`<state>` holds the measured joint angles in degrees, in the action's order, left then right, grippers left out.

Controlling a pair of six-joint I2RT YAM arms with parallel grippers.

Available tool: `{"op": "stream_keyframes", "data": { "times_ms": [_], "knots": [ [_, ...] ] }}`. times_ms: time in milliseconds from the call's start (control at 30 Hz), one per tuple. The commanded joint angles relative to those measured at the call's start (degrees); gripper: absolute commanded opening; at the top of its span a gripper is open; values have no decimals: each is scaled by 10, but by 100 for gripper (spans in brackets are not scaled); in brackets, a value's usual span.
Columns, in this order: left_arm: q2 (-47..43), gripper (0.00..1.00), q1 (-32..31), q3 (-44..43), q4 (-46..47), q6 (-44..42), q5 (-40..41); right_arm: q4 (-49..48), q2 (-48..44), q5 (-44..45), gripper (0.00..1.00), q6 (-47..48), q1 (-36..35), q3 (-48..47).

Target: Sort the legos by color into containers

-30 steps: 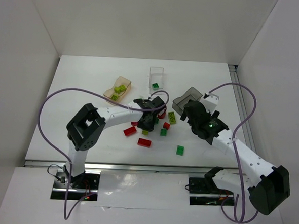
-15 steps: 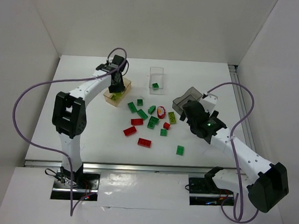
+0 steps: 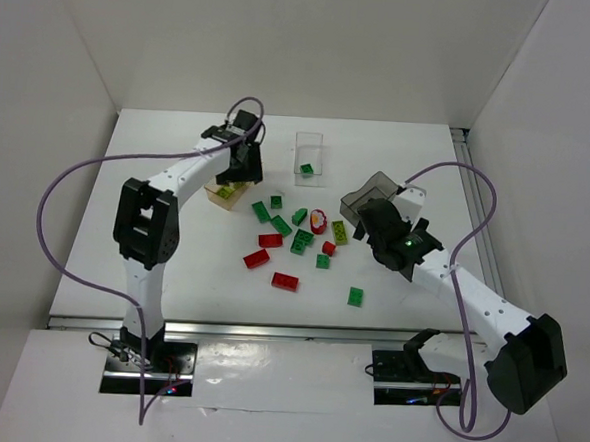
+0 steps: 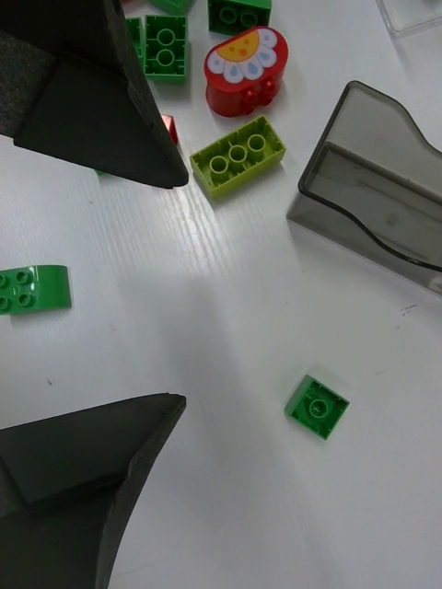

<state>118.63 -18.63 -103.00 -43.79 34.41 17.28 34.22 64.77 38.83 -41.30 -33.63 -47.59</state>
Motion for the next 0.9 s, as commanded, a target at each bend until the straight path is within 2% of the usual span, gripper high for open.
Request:
{"op": "stream_keyframes", "data": {
  "times_ms": [0,200,333,400,500,667,867],
  "knots": [
    [-79,79,-75,21,27,-21,-65,-3,-4,22,100,-12,-6,-8],
    [-57,76,-190,42,47,34,-144,23,-42,38,100,-40,-6,4],
    [4,76,-250,1,47,90,-136,63,-87,57,100,-91,-6,16],
    [45,77,-263,-37,47,99,-131,90,-110,73,100,-109,-6,28],
    [77,86,-275,-76,47,112,-138,123,-163,85,100,-145,-6,41],
    [127,86,-280,-106,53,112,-119,132,-251,85,100,-162,-6,60],
    [171,80,-286,-153,53,112,-124,137,-249,91,100,-162,-6,51]
  ]
}}
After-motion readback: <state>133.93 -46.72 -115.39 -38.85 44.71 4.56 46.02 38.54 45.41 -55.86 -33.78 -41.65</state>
